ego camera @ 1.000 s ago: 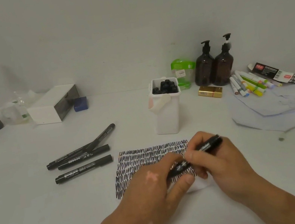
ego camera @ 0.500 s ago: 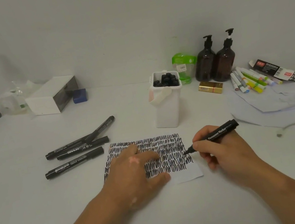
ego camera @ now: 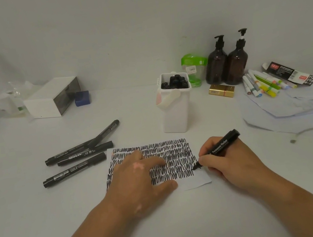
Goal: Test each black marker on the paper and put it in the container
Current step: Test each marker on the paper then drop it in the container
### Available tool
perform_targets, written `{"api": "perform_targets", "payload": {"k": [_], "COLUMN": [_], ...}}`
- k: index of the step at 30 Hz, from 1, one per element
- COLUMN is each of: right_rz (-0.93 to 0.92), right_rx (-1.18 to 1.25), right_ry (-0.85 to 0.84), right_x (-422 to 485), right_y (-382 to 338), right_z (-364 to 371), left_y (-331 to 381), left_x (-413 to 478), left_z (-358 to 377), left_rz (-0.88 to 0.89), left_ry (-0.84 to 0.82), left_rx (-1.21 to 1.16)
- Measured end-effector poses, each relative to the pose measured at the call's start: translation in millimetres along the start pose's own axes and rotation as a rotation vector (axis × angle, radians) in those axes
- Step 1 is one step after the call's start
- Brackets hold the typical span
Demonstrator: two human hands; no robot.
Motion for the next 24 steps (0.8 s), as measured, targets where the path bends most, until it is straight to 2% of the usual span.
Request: {"api": "perform_targets", "payload": {"k": [5, 10, 14, 18, 24], "right_rz": [0.003, 0.014, 0.013, 0.024, 0.049], "right_rx": [-0.069, -0.067, -0.083, -0.079, -0.089], "right_ry": [-0.062, 0.006, -0.037, 0.026, 0.004], "right_x": [-0.4, 0.9, 0.3, 1.6, 2.1], "right_y": [0.3, 2.3, 1.5, 3.7, 2.9], "right_z": [-0.1, -1.3, -0.5, -2.3, -2.8], "left_y": [-0.1, -0.6, -0.7, -0.4, 1.3], "left_x": [0.6, 0.4, 0.8, 0.7, -0.2], "left_z": [0.2, 0.7, 0.9, 1.0, -0.5], "left_rz": [-0.002, -0.005, -0.001, -0.002, -0.006], "left_ry": [-0.001, -0.008, -0.006, -0.006, -0.016], "left_rx": [0.007, 0.011, 0.011, 0.010, 0.010]}}
Point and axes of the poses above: each hand's wrist, its own x-axis towards the middle knuckle, its own z-axis out of the palm, y = z × x, the point moved 3 cm from there along x, towards the middle knuckle, and after that the axes turned 8 degrees about -z, right-handed, at the moved point
